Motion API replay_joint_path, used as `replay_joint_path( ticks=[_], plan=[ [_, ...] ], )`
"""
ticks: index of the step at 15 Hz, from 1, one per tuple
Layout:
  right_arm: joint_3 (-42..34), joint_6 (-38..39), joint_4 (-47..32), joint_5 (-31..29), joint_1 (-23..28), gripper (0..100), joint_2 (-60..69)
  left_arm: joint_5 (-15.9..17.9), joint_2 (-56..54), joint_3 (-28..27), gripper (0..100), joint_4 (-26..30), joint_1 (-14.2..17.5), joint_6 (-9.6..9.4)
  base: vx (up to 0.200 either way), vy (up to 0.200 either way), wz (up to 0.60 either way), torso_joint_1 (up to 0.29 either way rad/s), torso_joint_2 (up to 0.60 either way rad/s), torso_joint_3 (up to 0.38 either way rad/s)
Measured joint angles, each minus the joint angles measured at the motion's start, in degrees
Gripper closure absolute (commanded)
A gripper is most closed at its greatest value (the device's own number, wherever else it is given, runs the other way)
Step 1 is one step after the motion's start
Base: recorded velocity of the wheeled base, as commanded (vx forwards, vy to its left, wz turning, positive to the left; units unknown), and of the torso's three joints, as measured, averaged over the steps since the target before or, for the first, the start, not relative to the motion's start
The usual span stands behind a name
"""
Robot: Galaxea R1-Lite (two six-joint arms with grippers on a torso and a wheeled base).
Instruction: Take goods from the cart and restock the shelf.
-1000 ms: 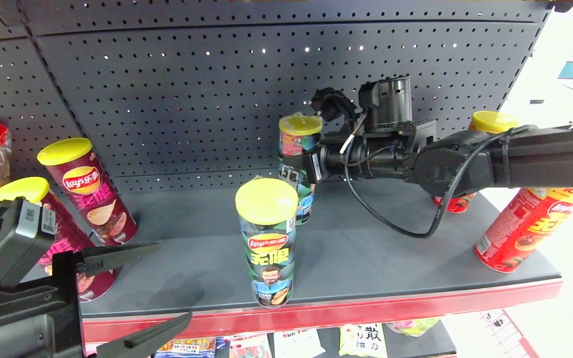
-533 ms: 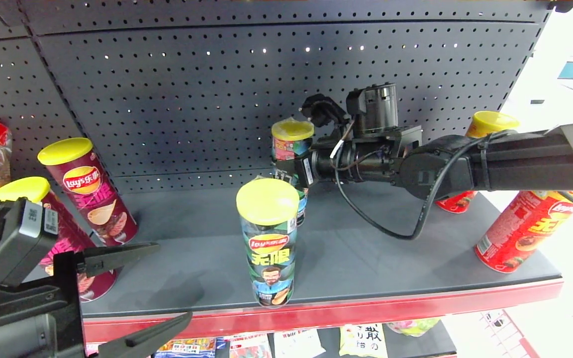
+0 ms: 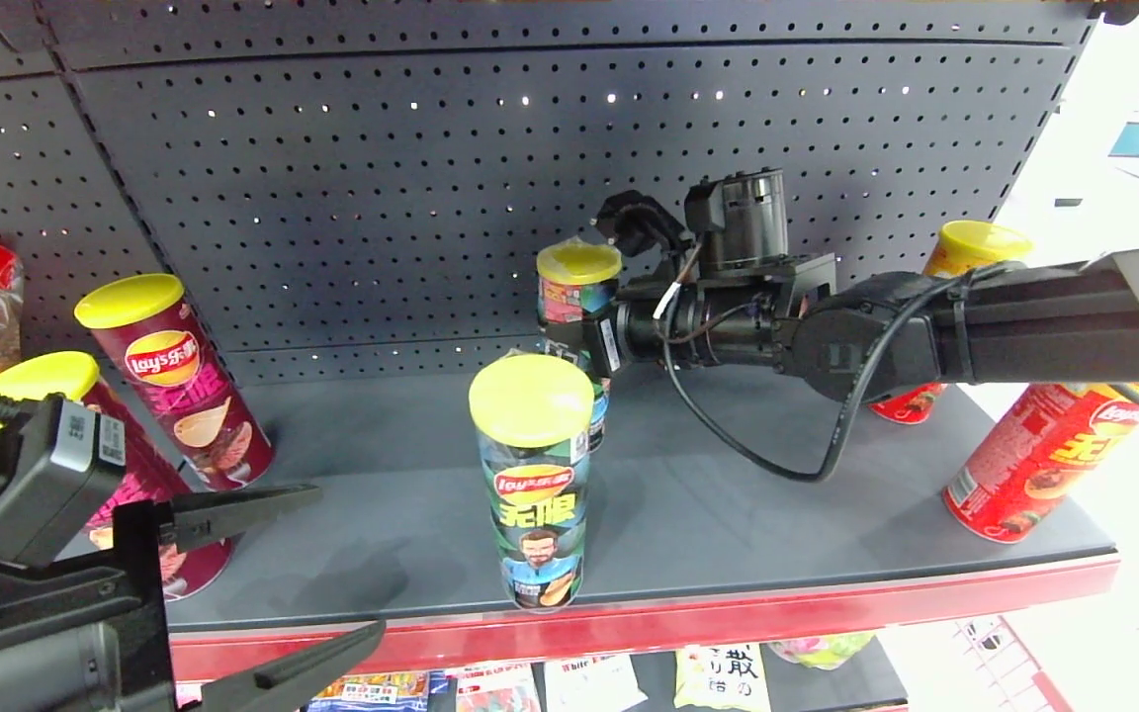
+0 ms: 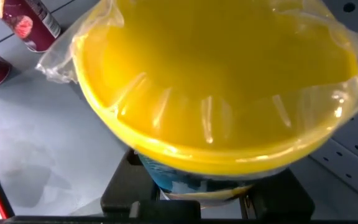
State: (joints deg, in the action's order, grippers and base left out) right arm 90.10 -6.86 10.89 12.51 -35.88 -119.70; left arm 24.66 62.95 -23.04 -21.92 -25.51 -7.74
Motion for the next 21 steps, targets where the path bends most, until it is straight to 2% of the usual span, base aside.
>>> replay_joint_path(
  ticks=[1, 4, 6, 9, 16, 21],
  plan=[
    [-0.27, 0.0, 0.04, 0.0, -0.09, 0, 0.07, 0.02, 0.09, -0.07, 0, -0.02, 0.02, 0.0, 0.0, 0.0, 0.0, 0.0, 0.0, 0.0],
    [-0.91, 0.13, -0.16, -0.74, -0.22, 0, 0.22, 0.02, 0.24, -0.05, 0, -0.05, 0.05, 0.06, 0.0, 0.0, 0.0, 0.0, 0.0, 0.0],
    [-1.55, 0.27, -0.18, -1.05, -0.5, 0, 1.17, 0.02, 0.28, 0.06, 0, -0.02, 0.05, 0.74, 0.0, 0.0, 0.0, 0.0, 0.0, 0.0],
    [-4.99, 0.9, -0.11, -2.26, -0.72, 0, 3.52, 0.0, 0.59, -0.05, 0, -0.06, 0.05, 0.9, 0.0, 0.0, 0.0, 0.0, 0.0, 0.0],
    [-16.46, 3.19, 0.04, -5.62, -1.61, 0, 14.25, -0.3, 2.47, -0.52, 0, -0.24, 0.11, 0.9, 0.0, 0.0, 0.0, 0.0, 0.0, 0.0],
    [-29.49, 4.11, 0.06, -9.12, -1.5, 0, 26.56, -1.35, 4.49, -1.34, 0, -0.27, 0.5, 0.82, 0.0, 0.0, 0.0, 0.0, 0.0, 0.0]
  ],
)
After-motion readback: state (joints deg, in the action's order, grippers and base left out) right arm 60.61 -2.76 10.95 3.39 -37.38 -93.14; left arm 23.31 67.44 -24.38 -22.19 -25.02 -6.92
